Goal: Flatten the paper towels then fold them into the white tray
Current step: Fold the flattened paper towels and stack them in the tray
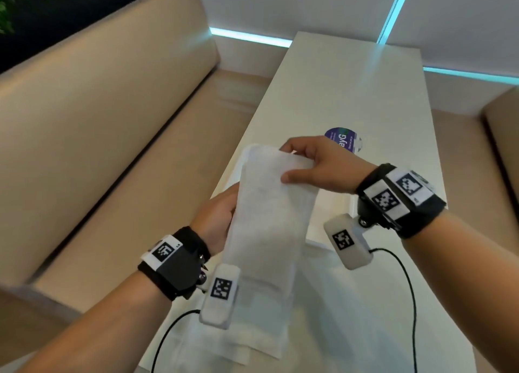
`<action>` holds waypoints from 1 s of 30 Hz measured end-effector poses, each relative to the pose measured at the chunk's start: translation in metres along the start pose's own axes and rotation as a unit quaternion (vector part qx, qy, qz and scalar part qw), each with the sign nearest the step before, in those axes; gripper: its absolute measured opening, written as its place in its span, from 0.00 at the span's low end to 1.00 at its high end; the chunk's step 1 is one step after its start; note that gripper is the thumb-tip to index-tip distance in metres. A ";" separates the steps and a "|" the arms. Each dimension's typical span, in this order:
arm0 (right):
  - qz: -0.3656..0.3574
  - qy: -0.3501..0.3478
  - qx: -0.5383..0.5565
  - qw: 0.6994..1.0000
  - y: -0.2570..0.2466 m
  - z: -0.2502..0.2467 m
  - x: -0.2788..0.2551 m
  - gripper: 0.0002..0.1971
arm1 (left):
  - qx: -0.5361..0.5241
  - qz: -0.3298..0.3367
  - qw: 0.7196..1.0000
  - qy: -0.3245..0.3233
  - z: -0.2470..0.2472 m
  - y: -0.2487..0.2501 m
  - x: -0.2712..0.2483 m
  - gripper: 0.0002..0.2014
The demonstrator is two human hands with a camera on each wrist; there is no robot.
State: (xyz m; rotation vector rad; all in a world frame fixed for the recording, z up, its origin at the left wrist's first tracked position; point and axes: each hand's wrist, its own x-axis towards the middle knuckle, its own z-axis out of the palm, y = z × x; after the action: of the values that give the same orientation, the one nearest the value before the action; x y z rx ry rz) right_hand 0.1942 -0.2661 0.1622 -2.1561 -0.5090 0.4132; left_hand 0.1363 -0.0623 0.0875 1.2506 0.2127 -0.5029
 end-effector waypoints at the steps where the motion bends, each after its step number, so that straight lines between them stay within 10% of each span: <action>1: 0.005 0.008 -0.013 1.000 0.002 0.001 0.005 0.12 | -0.016 -0.005 1.000 -0.006 0.002 -0.004 0.000 0.20; 17: 0.089 0.191 0.091 0.973 0.039 0.058 -0.017 0.44 | -0.044 0.092 0.995 0.016 0.008 -0.011 -0.007 0.15; 22: 0.100 0.069 0.149 0.981 0.043 0.075 -0.034 0.32 | -0.023 0.116 0.993 0.012 0.011 -0.016 -0.006 0.20; 30: 0.052 0.082 0.138 0.986 0.036 0.081 -0.033 0.25 | 0.054 0.180 0.982 0.032 0.009 -0.022 -0.008 0.36</action>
State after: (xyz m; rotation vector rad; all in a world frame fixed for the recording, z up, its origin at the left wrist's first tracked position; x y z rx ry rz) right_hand 0.1360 -0.2476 0.0904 -1.9318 -0.2324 0.3378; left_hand 0.1182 -0.0738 0.0754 1.3765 0.0100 -0.1633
